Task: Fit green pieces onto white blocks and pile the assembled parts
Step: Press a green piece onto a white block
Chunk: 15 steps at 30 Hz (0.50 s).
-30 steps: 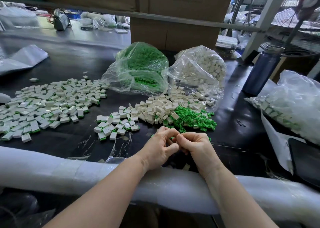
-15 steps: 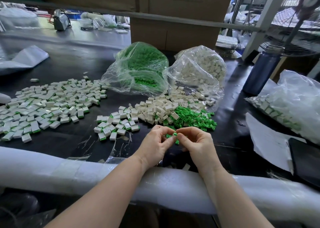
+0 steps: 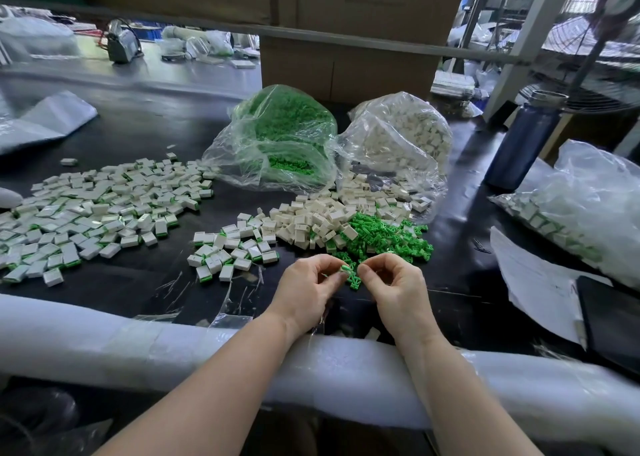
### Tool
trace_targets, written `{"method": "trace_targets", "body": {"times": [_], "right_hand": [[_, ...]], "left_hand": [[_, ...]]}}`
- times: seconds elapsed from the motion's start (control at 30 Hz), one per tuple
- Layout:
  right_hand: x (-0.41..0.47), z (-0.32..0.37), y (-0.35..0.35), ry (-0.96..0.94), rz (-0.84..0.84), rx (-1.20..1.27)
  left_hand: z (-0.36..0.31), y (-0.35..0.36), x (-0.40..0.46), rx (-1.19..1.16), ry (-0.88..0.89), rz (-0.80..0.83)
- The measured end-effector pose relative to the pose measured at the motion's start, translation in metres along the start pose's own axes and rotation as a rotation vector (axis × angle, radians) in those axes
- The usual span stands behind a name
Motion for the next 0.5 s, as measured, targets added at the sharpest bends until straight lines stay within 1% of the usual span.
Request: {"method": "trace_targets", "body": {"times": [0.13,0.2,0.27,0.37,0.5], "right_hand": [[-0.001,-0.009,-0.010,0.082,-0.117,-0.053],[-0.001,-0.015,-0.013,0.135,-0.147,-0.085],[-0.001,-0.019,-0.014,0.170,-0.161,-0.112],[0.000,-0.020,-0.014,0.191,-0.170,-0.177],[0.001,-0.020,-0.011,0.217,-0.144,-0.294]], "left_hand": [[0.008,-0.013,-0.005,-0.079,-0.059,-0.171],[0.011,-0.024,-0.007,-0.032,-0.077,-0.291],[0.012,-0.031,-0.009,0.027,-0.102,-0.371],[0.014,-0.033,-0.010,0.127,-0.170,-0.394],[0.018,-0.031,-0.009,0.190,-0.279,-0.369]]}}
Point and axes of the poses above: each hand's wrist, its own x-axis towards the middle knuckle, its own y-axis out of the palm, z = x × y, the point moved 7 cm from there along x, towards the middle knuckle, and after that the axes turned 14 degrees about z, right-handed, at the moved point
